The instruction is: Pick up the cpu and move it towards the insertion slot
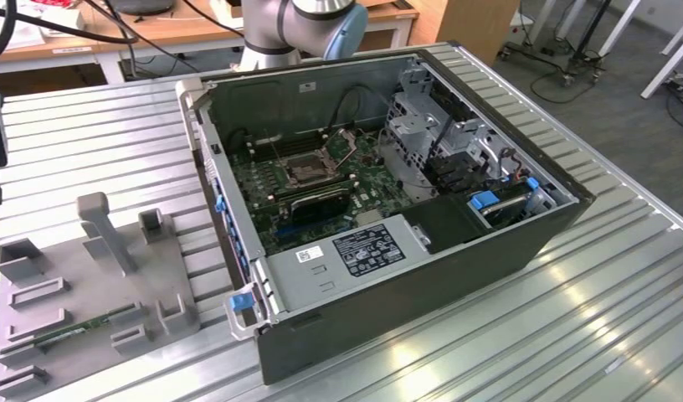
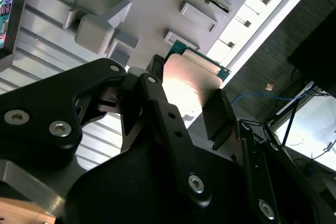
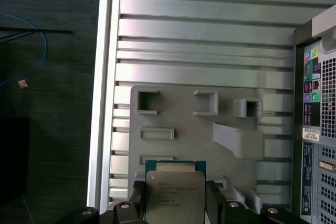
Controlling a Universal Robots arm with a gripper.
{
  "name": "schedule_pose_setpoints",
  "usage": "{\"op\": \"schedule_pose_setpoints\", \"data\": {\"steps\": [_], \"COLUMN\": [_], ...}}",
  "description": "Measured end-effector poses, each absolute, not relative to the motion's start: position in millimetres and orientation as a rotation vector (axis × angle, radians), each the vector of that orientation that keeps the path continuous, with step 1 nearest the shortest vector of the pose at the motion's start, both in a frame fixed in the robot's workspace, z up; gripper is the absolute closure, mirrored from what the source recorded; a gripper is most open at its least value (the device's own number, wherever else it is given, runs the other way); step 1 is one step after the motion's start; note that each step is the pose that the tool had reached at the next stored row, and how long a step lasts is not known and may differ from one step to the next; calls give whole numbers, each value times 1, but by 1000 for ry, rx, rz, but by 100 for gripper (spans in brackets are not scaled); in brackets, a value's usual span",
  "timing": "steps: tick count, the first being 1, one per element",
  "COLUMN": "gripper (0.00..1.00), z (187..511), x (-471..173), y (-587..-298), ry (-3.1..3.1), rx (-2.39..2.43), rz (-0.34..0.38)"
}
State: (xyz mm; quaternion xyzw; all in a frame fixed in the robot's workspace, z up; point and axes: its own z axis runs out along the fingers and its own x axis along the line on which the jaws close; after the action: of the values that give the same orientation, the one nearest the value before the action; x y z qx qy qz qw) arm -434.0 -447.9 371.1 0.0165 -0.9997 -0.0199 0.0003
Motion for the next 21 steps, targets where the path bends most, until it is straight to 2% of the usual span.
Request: {"op": "schedule_pose_setpoints", "data": {"steps": [21], "gripper": [45], "z": [371], "x": [-423], "y": [-448], "ry": [-3140], "rx": [52], "rz": [-62]}}
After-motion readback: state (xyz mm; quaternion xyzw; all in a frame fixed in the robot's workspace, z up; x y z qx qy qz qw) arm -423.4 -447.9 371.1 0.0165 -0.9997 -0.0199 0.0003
